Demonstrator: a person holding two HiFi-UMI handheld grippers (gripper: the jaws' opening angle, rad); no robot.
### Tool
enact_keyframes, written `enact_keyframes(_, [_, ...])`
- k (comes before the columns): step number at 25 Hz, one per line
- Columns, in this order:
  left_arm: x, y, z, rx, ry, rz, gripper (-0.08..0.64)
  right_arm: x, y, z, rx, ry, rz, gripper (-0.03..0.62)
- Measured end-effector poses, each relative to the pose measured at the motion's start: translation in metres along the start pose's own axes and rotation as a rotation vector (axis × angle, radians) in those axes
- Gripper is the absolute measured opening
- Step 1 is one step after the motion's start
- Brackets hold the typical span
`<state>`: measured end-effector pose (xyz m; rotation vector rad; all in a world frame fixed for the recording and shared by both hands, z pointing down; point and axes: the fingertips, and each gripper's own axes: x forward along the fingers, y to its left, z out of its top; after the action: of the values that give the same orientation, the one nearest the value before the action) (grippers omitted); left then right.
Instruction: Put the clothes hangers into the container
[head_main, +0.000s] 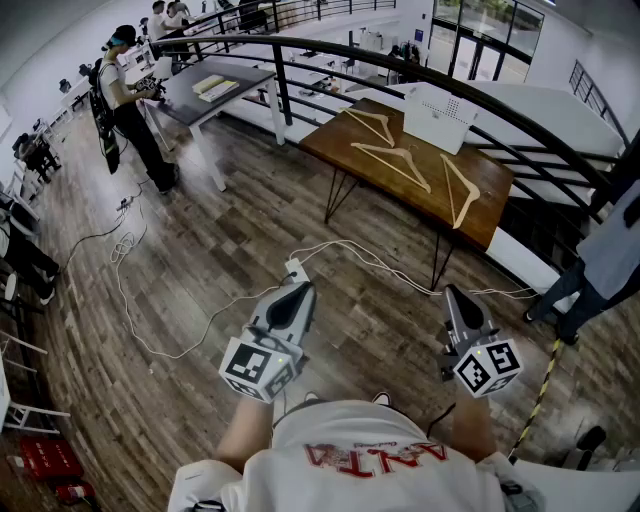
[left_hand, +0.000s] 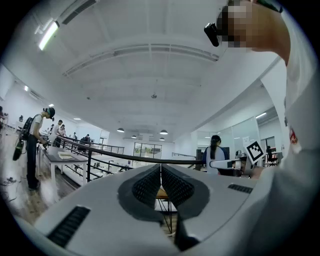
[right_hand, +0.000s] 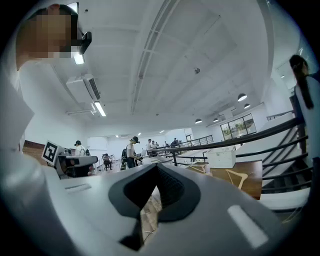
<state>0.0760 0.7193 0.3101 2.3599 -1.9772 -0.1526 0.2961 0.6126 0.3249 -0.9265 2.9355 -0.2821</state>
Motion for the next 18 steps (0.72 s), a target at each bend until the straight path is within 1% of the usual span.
enact_keyframes(11, [0.0,0.007,-0.002,-0.004,0.004,-0.005,0.011,0.012,0.004,-0.005,-0.003,0.018,0.011,0.0])
enact_keyframes(18, [-0.005,0.017,-0.001,-0.007,0.001,0.003,0.011,0.021,0.007,0.001,0.012,-0.023,-0.016,0.0])
